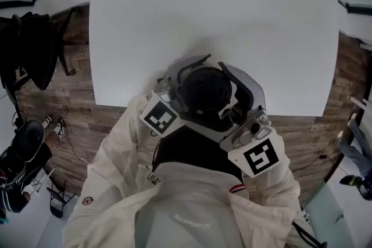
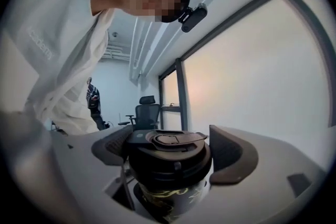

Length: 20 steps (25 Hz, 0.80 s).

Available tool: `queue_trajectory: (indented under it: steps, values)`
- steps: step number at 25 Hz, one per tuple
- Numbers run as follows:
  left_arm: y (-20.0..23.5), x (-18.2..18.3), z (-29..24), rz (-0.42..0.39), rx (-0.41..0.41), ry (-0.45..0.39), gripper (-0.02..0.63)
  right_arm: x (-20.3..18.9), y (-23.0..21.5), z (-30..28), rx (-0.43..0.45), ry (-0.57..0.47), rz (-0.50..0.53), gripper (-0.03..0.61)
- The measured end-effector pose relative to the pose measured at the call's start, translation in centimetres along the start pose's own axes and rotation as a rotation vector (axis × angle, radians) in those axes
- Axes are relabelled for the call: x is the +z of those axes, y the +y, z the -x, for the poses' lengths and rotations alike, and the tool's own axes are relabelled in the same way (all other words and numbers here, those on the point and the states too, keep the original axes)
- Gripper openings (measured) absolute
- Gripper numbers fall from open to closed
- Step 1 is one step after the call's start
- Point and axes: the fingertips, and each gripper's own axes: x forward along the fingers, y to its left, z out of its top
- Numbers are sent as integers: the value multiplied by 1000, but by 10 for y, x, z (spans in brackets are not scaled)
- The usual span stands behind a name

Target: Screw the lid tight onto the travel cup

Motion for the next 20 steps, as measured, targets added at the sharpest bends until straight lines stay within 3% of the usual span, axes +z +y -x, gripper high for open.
queue_trajectory:
  steps: [5, 7, 9, 16, 20]
  values:
    - [1, 1, -3, 15, 119, 11, 408, 2, -9, 6, -207, -13, -22, 443]
    - [-2, -11, -2, 30, 124, 93, 407, 1, -10, 7, -254, -9, -22, 443]
    - [-6, -25, 1, 51, 117, 181, 407, -1, -10, 6, -284, 1, -21, 443]
    - [-10, -34, 5, 68, 137, 257, 407, 1, -12, 9, -381, 5, -35, 443]
    - [-9, -29, 2, 58, 137, 216, 407, -1, -13, 9, -393, 3, -41, 443]
